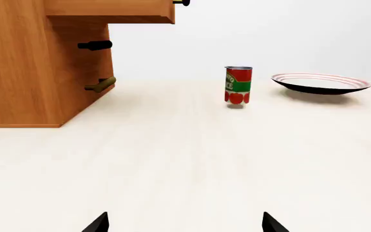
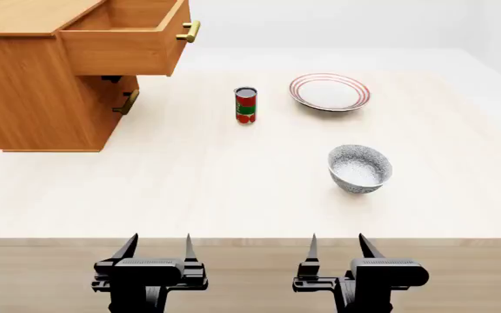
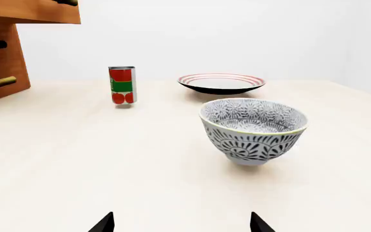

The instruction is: Put the bowl in the top drawer of the cabinet.

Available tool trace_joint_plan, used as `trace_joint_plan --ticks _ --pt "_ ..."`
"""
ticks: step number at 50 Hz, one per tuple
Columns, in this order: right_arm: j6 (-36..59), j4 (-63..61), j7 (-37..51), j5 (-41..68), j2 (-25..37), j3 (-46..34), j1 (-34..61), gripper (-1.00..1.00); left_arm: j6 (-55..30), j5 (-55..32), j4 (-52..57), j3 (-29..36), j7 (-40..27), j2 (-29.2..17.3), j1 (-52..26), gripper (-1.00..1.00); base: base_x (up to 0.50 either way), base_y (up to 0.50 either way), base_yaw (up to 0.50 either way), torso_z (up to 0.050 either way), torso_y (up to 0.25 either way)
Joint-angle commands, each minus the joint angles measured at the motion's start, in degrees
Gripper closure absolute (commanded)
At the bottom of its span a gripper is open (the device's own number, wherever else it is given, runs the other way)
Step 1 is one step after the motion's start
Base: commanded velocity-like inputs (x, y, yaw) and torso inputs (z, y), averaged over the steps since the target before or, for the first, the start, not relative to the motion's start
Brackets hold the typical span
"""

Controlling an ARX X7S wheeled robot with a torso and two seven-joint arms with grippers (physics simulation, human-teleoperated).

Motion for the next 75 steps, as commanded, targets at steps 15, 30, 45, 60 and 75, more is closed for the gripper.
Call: trace_joint_plan --ticks 15,30,45,60,75 --pt "0.5 0.0 3.8 3.5 2.8 -3.3 0.3 -1.0 -0.7 -2.7 -0.1 3.6 -3.4 -3.1 -0.6 -1.0 0.0 0.21 0.0 0.0 0.0" --pt "0.4 0.0 5.2 4.9 4.1 -4.8 0.3 -1.0 -0.6 -4.2 0.2 4.8 -4.6 -4.3 -0.3 -1.0 0.0 0.5 0.0 0.0 0.0" --pt "0.9 -1.1 6.3 6.6 5.2 -5.4 -0.3 -1.0 -0.8 -5.5 1.1 5.7 -5.8 -5.2 0.5 -1.0 0.0 0.36 0.0 0.0 0.0" --pt "15.5 -18.1 9.1 9.8 7.6 -5.6 0.5 -1.0 -14.4 -11.6 19.7 7.1 -4.3 -8.5 0.6 -1.0 0.0 0.0 0.0 0.0 0.0" --pt "53.2 -50.5 14.7 24.7 11.8 2.6 12.1 -1.0 -42.7 -30.2 47.2 -2.9 -9.2 -13.2 -13.1 -1.0 0.0 0.0 0.0 0.0 0.0"
